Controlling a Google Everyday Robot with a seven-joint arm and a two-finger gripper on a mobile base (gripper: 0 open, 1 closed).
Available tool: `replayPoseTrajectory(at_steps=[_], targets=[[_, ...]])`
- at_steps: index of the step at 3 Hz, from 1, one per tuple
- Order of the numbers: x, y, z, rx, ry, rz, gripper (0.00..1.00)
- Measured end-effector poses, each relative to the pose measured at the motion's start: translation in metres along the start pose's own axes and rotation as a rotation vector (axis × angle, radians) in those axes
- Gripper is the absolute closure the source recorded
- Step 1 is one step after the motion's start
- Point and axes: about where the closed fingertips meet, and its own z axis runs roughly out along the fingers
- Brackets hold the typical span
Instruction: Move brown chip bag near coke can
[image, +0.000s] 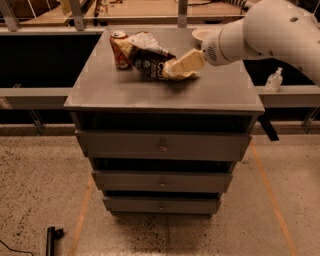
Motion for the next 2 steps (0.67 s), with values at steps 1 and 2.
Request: replayPoseTrajectory(at_steps=[1,2], targets=[[0.008,-0.0399,-0.0508,0.147,0.011,0.005,0.0],[0.008,-0.0472,-0.0601,0.178,0.015,0.013,0.0]])
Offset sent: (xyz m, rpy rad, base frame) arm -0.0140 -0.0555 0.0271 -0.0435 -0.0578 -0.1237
